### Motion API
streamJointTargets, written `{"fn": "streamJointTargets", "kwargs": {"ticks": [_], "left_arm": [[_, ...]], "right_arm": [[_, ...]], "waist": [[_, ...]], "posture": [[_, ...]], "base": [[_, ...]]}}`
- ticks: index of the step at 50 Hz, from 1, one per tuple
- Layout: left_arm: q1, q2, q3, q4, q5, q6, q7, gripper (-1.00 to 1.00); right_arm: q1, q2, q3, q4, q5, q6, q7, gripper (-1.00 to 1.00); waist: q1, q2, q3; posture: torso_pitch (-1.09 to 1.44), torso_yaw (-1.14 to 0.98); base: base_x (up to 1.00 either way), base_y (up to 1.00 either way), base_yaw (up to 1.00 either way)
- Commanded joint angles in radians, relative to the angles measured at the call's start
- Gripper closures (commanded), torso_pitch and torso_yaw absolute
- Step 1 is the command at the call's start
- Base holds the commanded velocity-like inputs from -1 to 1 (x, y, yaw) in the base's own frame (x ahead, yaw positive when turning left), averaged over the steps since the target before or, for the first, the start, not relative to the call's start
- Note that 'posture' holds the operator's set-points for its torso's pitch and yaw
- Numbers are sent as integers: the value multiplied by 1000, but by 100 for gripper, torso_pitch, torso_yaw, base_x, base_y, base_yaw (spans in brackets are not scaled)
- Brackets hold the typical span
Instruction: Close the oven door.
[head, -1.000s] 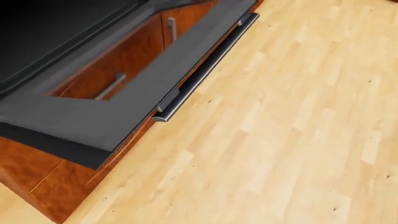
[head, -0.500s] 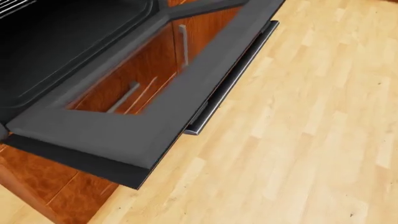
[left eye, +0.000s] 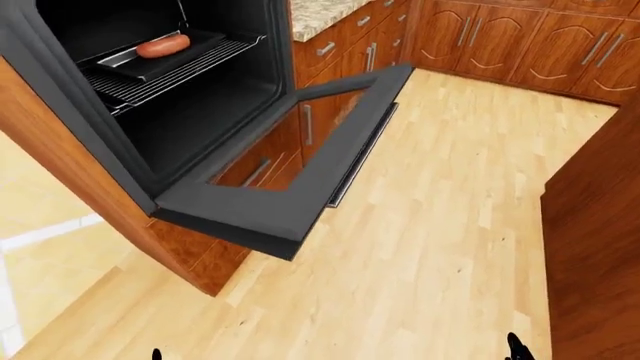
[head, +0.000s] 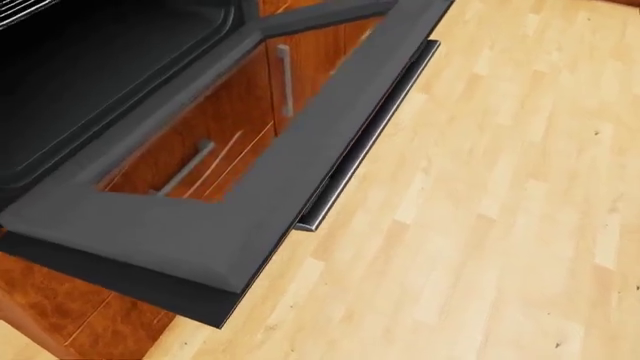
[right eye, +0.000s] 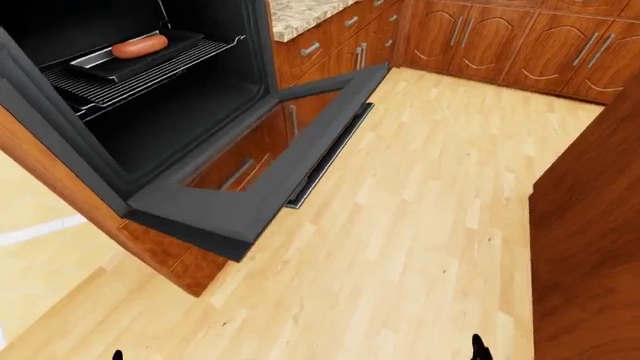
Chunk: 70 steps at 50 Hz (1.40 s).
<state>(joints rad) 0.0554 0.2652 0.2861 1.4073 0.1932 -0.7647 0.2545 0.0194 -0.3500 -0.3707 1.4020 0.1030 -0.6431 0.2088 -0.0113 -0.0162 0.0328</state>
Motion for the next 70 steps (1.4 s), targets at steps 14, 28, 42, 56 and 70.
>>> {"fn": "streamJointTargets", "kwargs": {"ticks": [14, 28, 42, 56, 70], "left_arm": [[-3, 18, 8, -14, -11, -21, 12, -100], [-3, 18, 8, -14, -12, -21, 11, -100], [-3, 19, 6, -14, -8, -22, 14, -100], [-3, 19, 7, -14, -9, -22, 13, -100], [-3, 19, 6, -14, -7, -23, 14, -100]], "right_arm": [[-7, -10, -2, -13, 6, -20, 4, -100], [-8, -8, -1, -13, 4, -18, 3, -100], [-7, -9, -1, -13, 4, -18, 4, -100], [-9, -9, -1, -13, 5, -17, 5, -100], [-6, -9, -1, -13, 4, -17, 5, -100]], "waist": [[15, 34, -4], [-3, -23, -10], [16, 44, -7], [-4, -34, -11], [15, 57, -8]], "posture": [[0, 0], [0, 0], [0, 0], [0, 0], [0, 0]], "base": [[0, 14, 0], [0, 14, 0], [0, 14, 0], [0, 14, 0], [0, 14, 0]]}}
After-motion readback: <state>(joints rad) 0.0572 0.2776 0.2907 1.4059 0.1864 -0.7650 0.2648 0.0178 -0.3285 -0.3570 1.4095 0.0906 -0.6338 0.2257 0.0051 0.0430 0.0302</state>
